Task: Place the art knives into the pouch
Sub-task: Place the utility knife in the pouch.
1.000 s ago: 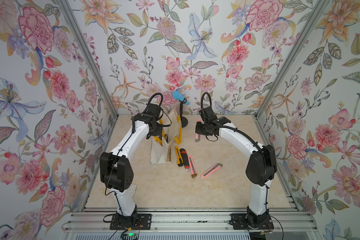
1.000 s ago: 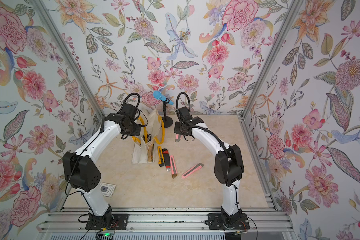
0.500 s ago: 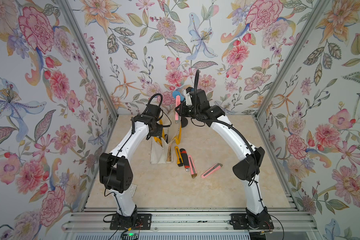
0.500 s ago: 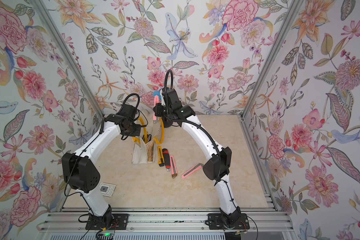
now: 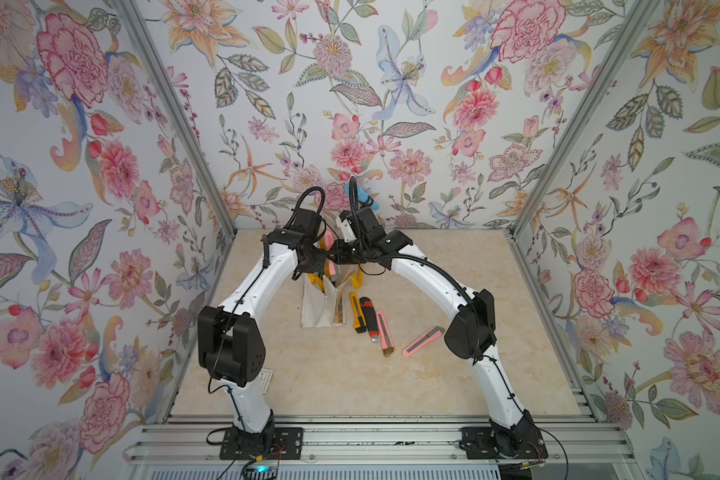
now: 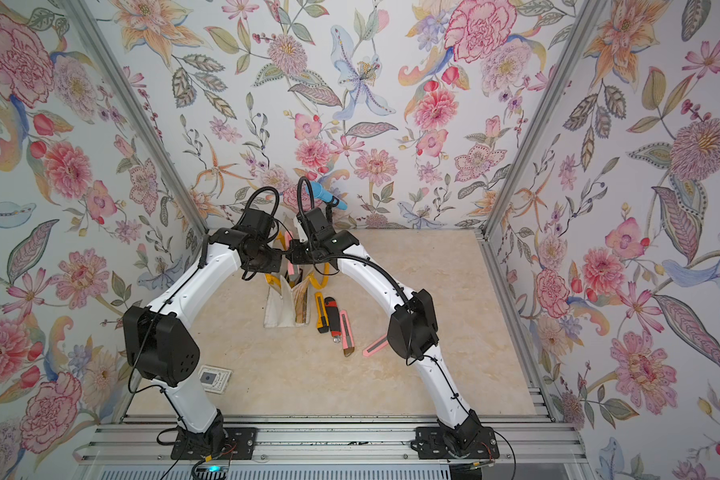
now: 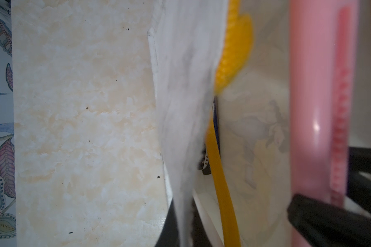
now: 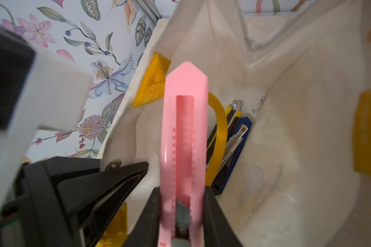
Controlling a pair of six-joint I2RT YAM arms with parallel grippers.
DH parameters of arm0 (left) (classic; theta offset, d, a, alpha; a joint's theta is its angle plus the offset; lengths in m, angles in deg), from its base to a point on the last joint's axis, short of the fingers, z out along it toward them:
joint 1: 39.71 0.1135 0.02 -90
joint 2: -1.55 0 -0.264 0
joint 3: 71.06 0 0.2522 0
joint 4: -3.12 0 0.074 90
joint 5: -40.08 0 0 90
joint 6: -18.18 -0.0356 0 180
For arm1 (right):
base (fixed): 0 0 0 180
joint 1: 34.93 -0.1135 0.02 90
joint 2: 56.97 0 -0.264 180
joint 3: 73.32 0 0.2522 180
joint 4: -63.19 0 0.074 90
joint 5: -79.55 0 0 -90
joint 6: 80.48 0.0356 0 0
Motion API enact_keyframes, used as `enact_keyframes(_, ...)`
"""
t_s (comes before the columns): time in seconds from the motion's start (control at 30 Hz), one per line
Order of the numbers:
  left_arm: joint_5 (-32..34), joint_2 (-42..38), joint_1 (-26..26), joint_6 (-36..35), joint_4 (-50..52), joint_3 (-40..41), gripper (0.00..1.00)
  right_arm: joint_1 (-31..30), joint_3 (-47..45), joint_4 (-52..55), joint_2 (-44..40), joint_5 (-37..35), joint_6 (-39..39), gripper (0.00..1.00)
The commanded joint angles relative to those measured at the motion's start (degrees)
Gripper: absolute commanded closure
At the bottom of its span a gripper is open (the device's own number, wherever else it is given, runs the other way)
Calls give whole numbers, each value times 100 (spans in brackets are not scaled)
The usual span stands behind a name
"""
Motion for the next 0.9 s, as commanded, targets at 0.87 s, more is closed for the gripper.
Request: enact_keyframes(0.87, 46, -306, -67, 56, 159, 151, 100, 114, -189, 17, 683, 84, 306, 60)
